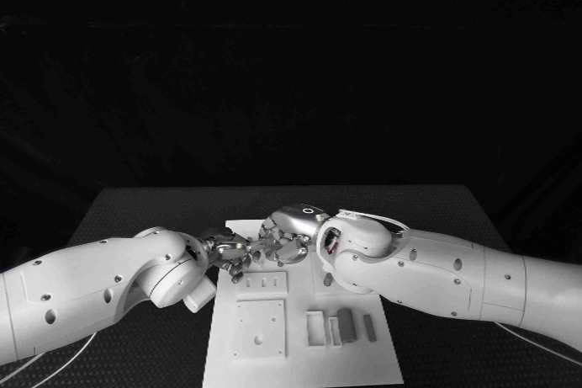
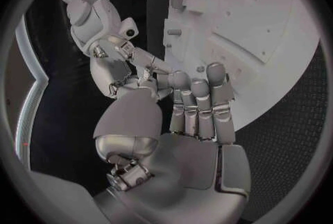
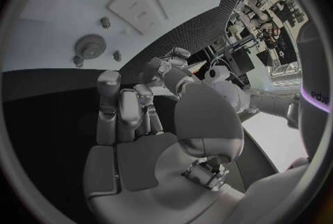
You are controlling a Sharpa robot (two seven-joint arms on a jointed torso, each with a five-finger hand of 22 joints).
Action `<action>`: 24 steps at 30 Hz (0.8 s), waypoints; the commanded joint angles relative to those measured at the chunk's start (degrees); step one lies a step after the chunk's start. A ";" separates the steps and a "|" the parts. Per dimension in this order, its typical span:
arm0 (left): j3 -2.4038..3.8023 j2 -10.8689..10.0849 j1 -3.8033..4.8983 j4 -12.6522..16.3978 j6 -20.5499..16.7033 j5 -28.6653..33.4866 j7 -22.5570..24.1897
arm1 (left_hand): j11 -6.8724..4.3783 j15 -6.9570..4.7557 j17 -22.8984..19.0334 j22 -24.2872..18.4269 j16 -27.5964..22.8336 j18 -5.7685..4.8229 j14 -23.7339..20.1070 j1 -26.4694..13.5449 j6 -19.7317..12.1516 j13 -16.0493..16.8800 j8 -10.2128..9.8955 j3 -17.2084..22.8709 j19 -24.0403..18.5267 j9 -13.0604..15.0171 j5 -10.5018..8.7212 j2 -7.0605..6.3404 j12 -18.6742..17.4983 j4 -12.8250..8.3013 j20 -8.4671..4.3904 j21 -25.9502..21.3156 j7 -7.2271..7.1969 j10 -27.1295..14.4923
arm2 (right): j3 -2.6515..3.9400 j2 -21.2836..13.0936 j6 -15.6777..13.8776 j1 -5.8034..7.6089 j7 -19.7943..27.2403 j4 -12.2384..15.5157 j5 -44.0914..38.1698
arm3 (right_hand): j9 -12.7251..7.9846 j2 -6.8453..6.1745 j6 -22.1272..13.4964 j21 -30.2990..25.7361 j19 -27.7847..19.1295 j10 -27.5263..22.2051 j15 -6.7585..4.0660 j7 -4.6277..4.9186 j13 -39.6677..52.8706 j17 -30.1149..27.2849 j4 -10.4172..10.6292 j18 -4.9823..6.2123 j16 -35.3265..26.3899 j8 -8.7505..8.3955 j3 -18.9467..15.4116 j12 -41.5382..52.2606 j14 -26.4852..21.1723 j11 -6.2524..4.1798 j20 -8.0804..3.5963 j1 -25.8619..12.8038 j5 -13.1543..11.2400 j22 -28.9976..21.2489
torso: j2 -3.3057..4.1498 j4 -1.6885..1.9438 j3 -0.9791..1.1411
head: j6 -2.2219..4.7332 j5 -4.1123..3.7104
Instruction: Assemble the parts on the task board
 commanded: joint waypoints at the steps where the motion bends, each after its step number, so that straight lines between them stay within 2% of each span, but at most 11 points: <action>1: 0.03 0.19 0.01 0.14 0.36 -0.09 0.02 | -0.10 0.06 -0.20 0.09 0.29 0.78 -0.39 0.70 -0.32 -0.19 -0.38 -0.20 -0.48 1.29 -0.25 0.06 0.39 -0.06 -0.50 -0.46 0.32 -0.49 | 0.00 0.22 0.85 -0.07 -0.03 0.22 -0.72 | 0.11 -0.05 1.67 0.24 0.02 -0.17 -0.34 1.80 0.04 0.05 -0.41 4.77 -0.14 0.13 0.09 -0.13 -0.11 0.22 -0.15 -0.10 0.25 0.99 | 0.03 0.00 0.00 | -0.05 0.04; 6: 0.03 0.26 0.01 0.23 0.32 0.38 0.16 | -0.03 0.13 -0.58 0.22 0.43 0.73 -0.57 1.53 -0.24 -0.57 -0.89 -0.34 -0.56 1.27 -0.25 0.37 0.53 -0.12 -0.46 -0.67 0.40 -0.62 | 0.00 0.41 0.98 -0.07 -0.03 0.20 -0.72 | 0.12 -0.06 1.67 0.24 0.03 -0.18 -0.34 1.80 0.03 0.04 -0.42 4.77 -0.14 0.11 0.10 -0.13 -0.11 0.23 -0.15 -0.11 0.25 0.98 | 0.01 0.00 -0.01 | -0.12 0.02; 15: 0.03 0.42 0.01 0.25 0.15 0.78 0.19 | 0.21 0.34 -2.04 0.78 1.07 0.57 -1.09 5.49 0.21 -1.99 -2.87 -2.06 -0.60 1.16 -0.26 2.24 1.08 -0.21 -0.28 -1.44 0.66 -1.06 | -0.06 1.19 1.09 -0.49 0.02 -0.16 -0.75 | 0.14 -0.05 1.68 0.23 0.03 -0.16 -0.34 1.80 0.05 0.11 -0.42 4.77 -0.13 0.10 0.10 -0.12 -0.08 0.23 -0.14 -0.12 0.25 0.98 | 0.02 0.02 0.04 | -0.36 0.08; 24: 0.03 0.48 0.01 0.17 0.26 1.02 0.15 | 0.25 0.38 -2.31 0.87 1.14 0.54 -1.19 6.16 0.31 -2.24 -3.26 -2.34 -0.60 1.13 -0.25 2.43 1.15 -0.19 -0.24 -1.61 0.70 -1.14 | -0.07 1.51 1.03 -0.66 0.06 -0.02 -0.75 | 0.14 -0.05 1.68 0.23 0.03 -0.16 -0.34 1.80 0.05 0.11 -0.42 4.77 -0.13 0.10 0.10 -0.12 -0.08 0.23 -0.14 -0.12 0.25 0.98 | 0.04 -0.02 0.03 | -0.59 0.17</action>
